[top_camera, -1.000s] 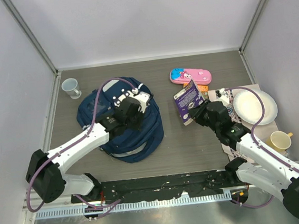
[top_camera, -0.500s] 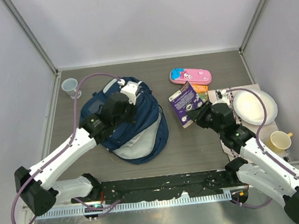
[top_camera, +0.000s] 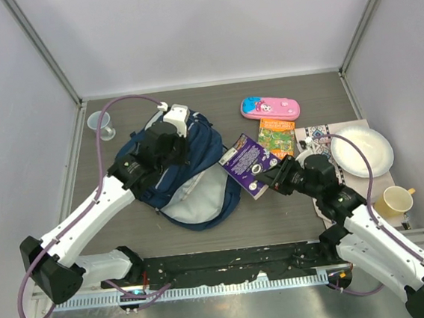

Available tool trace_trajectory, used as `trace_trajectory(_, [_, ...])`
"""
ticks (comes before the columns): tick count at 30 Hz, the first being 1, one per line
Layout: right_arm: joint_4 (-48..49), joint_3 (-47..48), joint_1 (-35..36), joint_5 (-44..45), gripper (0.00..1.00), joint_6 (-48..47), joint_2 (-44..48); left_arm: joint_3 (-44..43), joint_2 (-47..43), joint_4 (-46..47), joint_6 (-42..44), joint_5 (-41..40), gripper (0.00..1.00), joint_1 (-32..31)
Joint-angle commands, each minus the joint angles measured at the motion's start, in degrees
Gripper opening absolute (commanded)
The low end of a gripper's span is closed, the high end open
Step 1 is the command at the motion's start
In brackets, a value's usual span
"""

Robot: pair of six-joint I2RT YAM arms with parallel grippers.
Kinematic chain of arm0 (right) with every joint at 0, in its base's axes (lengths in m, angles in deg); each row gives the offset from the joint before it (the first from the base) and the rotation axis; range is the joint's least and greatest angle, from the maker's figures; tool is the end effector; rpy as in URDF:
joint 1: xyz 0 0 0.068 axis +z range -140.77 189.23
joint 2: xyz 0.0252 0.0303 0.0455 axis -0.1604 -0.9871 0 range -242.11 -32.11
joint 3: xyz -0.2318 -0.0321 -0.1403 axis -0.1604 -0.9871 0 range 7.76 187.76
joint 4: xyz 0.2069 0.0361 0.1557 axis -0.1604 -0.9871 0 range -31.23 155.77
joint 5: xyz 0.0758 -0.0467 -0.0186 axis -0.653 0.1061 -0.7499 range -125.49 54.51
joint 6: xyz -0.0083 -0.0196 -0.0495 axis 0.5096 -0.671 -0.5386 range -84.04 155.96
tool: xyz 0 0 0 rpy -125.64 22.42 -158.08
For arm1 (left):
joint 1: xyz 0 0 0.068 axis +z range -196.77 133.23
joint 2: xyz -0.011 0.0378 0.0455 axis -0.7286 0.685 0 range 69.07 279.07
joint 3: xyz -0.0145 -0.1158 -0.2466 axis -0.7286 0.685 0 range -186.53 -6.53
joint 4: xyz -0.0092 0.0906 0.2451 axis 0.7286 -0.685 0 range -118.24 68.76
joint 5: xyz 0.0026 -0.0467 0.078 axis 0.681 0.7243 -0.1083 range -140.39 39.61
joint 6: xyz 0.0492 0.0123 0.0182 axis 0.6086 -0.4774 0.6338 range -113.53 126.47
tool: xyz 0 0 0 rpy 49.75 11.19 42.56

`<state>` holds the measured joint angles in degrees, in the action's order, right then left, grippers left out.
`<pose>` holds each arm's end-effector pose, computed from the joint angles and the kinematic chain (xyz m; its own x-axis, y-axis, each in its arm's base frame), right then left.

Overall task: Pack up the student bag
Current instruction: Place the book in the student bag.

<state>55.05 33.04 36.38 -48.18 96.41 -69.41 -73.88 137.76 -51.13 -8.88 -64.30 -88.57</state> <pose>0.1410 0.0810 0.2392 -0.7137 0.5877 -0.3810 -0.0094 0.5360 0.8442 0.2020 -0.1691 0.3575 -0.5035 0.1053 -0.8576 0.3737 0.9214 -0.1063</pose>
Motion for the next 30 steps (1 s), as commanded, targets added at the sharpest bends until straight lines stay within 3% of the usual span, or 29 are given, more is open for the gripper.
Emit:
trace_trajectory(1, [9.4,1.9,0.0,-10.2,0.01,2.7,-2.6,-5.1,-0.6,7.1,-2.9,-2.8,0.00,0.3])
trace_trajectory(12, [27.0,1.4,1.8,-15.6,0.01,7.8,-15.9,-3.8,-1.7,8.9,-5.0,-2.0,0.00,0.6])
trace_trajectory(20, [41.0,5.2,8.6,-14.2,0.01,9.4,-29.0,-3.5,-1.4,9.8,-6.1,-0.7,0.00,0.6])
trace_trajectory(30, [56.5,11.1,14.0,-4.2,0.01,10.5,-46.1,-0.9,-3.5,12.8,-8.8,2.0,0.00,0.6])
